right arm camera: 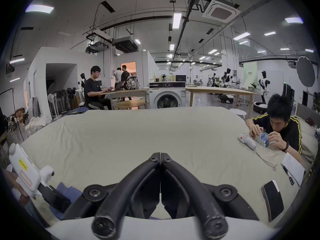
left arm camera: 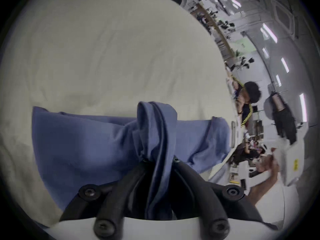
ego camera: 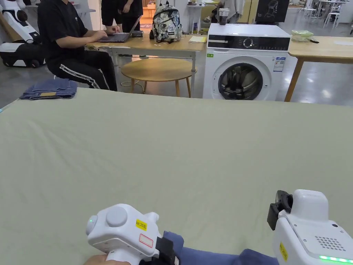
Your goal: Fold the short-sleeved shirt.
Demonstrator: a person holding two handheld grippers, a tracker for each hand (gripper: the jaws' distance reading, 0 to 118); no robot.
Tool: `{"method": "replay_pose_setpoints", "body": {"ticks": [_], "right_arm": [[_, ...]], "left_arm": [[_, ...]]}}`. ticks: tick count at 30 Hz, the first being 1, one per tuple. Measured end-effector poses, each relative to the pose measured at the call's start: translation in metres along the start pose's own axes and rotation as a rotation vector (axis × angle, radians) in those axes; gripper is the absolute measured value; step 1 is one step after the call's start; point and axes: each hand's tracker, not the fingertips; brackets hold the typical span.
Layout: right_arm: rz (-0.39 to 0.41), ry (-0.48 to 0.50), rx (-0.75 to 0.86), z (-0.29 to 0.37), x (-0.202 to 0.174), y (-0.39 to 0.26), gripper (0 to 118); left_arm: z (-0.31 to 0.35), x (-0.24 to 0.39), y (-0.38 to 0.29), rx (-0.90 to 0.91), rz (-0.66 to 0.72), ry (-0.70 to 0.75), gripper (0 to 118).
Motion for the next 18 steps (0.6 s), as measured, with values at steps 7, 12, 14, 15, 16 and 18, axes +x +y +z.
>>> {"method": "replay_pose_setpoints", "body": {"ticks": [7,12,14,15,16,18], "right_arm": [[-0.003,-0.012,-0.002,0.001,0.006,0.000,0],[-0.005,-0.013,-0.002,0.003,0.008,0.000,0],[-0.005,-0.014,-0.003,0.004,0.008,-0.002,0],[-0.006,-0.014,-0.005,0.004,0.009,-0.002,0],[-0.009,-0.012,-0.008,0.004,0.009,-0.003,0],[-0.014,-0.012,-0.012,0.004,0.009,-0.005,0]], "left_arm": [[0.016,0.009,-0.005,0.027,-0.005,-0.038,50],[0.054,0.012,-0.009,0.048,-0.048,-0.083,49],[0.068,0.010,-0.009,0.101,-0.054,-0.107,41],[0.071,0.008,-0.009,0.115,-0.050,-0.114,31],[0.073,0.006,-0.008,0.127,-0.045,-0.097,16],[0.071,0.003,-0.007,0.159,-0.046,-0.063,10]]}}
